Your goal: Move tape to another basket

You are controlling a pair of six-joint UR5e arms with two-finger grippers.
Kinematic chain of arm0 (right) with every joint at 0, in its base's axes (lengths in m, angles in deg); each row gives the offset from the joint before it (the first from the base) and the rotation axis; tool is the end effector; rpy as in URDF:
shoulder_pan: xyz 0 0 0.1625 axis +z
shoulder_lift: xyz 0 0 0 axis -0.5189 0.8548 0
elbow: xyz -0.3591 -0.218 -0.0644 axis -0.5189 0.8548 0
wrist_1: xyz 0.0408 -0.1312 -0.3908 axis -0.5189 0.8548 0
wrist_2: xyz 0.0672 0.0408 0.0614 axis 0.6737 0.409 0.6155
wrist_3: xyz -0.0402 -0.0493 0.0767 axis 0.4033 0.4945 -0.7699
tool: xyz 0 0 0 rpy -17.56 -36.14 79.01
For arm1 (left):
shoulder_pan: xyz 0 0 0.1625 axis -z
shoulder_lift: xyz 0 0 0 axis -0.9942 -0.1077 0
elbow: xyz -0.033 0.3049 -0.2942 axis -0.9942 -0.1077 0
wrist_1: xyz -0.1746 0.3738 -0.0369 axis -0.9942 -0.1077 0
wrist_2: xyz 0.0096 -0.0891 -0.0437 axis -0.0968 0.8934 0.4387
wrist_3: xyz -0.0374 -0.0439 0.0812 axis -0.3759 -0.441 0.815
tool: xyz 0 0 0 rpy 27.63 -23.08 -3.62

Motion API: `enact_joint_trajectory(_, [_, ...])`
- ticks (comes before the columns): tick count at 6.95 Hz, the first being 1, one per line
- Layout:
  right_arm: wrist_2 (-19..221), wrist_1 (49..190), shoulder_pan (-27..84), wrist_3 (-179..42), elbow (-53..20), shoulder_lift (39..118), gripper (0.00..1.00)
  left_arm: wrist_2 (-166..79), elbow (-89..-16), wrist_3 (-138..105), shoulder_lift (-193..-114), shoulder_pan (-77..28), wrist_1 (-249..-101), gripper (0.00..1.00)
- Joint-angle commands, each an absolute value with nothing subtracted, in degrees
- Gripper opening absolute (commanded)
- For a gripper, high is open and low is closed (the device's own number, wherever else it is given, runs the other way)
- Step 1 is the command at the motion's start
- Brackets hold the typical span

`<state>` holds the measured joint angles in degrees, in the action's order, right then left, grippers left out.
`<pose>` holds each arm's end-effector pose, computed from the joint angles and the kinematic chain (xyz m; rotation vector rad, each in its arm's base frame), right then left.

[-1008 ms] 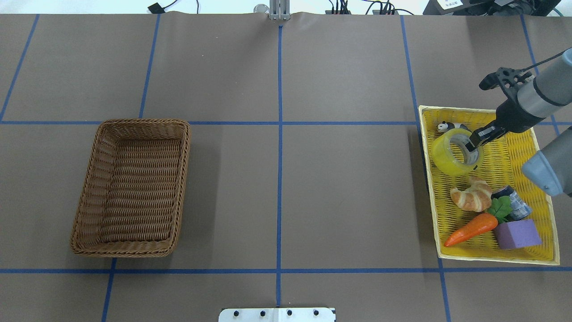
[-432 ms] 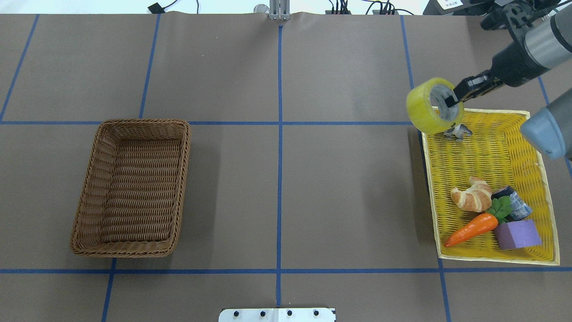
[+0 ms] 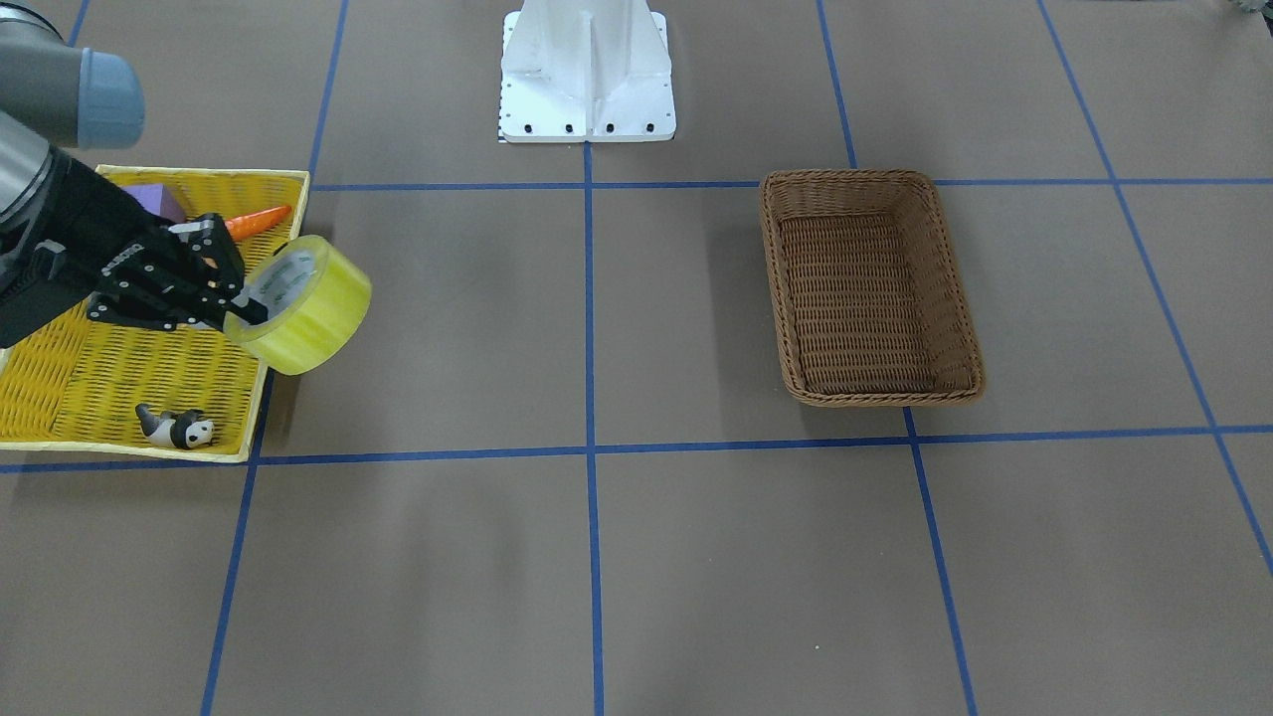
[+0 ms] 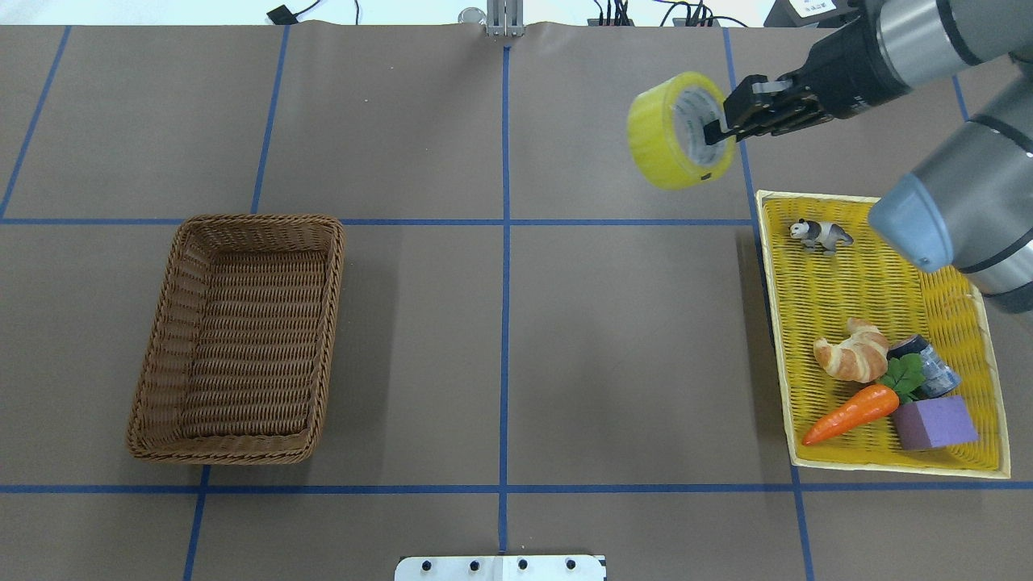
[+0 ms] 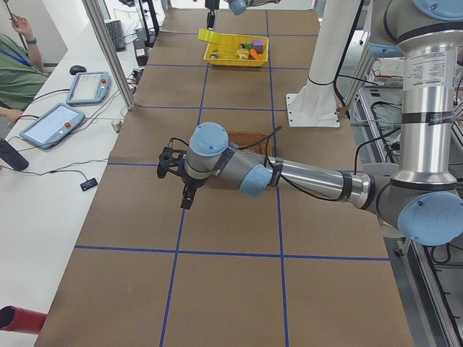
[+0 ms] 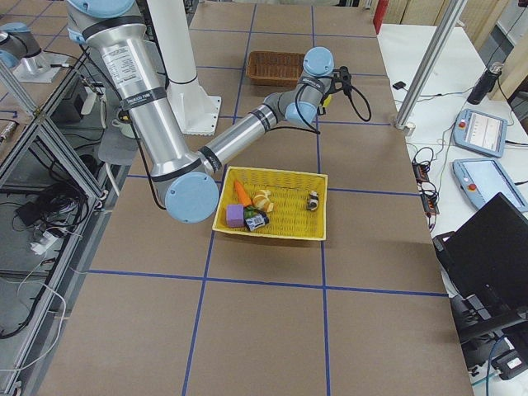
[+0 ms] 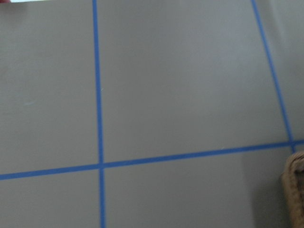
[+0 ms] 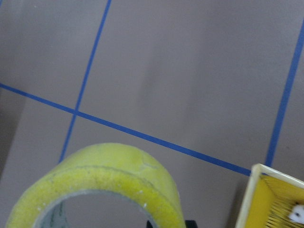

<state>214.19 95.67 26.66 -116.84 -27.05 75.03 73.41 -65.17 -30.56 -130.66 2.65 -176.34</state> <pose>-0.2543 -0.5206 0.2373 0.2908 -1.3531 -0.0527 -0.0289 -0.4842 0.5061 0.3733 0.9532 -0.1194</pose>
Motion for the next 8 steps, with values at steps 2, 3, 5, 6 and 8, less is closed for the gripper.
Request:
enact_joint_trajectory(2, [203.80,71.38,16.92,-144.49,-27.45,75.16,0.00,77.61,-64.69,-67.50,-134.58,-2.06,-198.16,0.98])
enact_joint_trajectory(3, [203.19,66.19,15.34,-149.43,-27.54,75.07,0.00,78.86,-64.77,-78.49,-135.74,-4.34,-207.11,0.98])
enact_joint_trajectory(5, [198.11,57.21,10.60,-153.77,-27.37,75.25,0.00,78.26,-64.60,-103.70,-138.45,-7.78,-227.76,0.98])
enact_joint_trajectory(6, [197.56,54.73,8.49,-153.96,-27.45,75.25,0.00,78.26,-64.86,-114.44,-141.17,-8.49,-232.29,0.98])
enact_joint_trajectory(8, [189.87,48.85,2.70,-154.84,-27.37,75.16,0.00,69.62,-64.69,-122.87,-142.78,-15.57,-248.14,0.98])
